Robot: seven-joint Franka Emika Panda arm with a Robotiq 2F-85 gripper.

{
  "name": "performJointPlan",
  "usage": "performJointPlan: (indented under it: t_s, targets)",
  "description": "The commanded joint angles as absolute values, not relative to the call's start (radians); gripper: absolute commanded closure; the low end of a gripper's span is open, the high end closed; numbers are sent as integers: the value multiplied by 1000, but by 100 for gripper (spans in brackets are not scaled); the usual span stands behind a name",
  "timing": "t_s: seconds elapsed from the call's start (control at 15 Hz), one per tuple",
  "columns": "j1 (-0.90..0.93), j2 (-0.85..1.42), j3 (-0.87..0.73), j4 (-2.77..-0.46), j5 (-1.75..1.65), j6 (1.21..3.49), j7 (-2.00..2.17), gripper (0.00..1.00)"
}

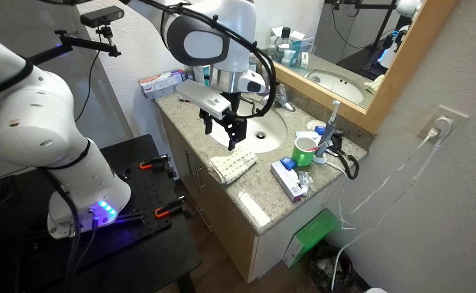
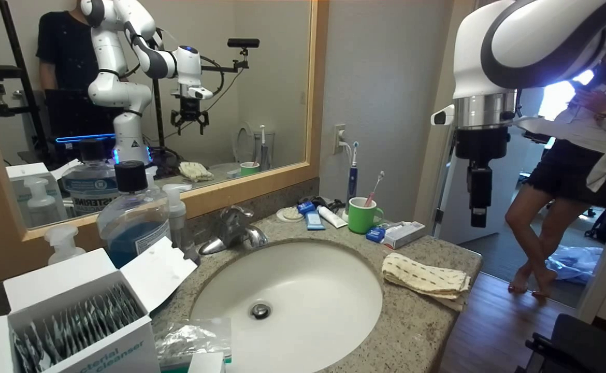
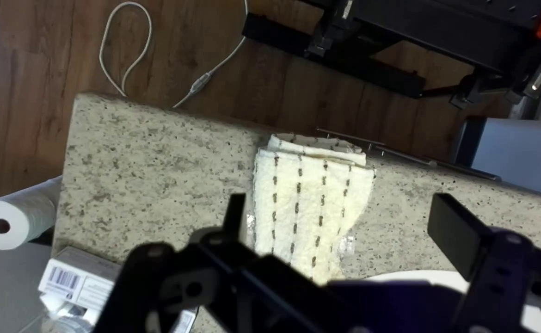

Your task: Use the towel to wipe the base top

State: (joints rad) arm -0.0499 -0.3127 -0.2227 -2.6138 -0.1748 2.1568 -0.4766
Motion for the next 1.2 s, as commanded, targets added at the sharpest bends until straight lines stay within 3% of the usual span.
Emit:
performJointPlan:
  t_s: [0.0,1.13]
  targets:
    - [-70,-257,-210,-2627,-165,2234,-443,0]
    - [-70,82,-129,-2565,-333,2394,-308,0]
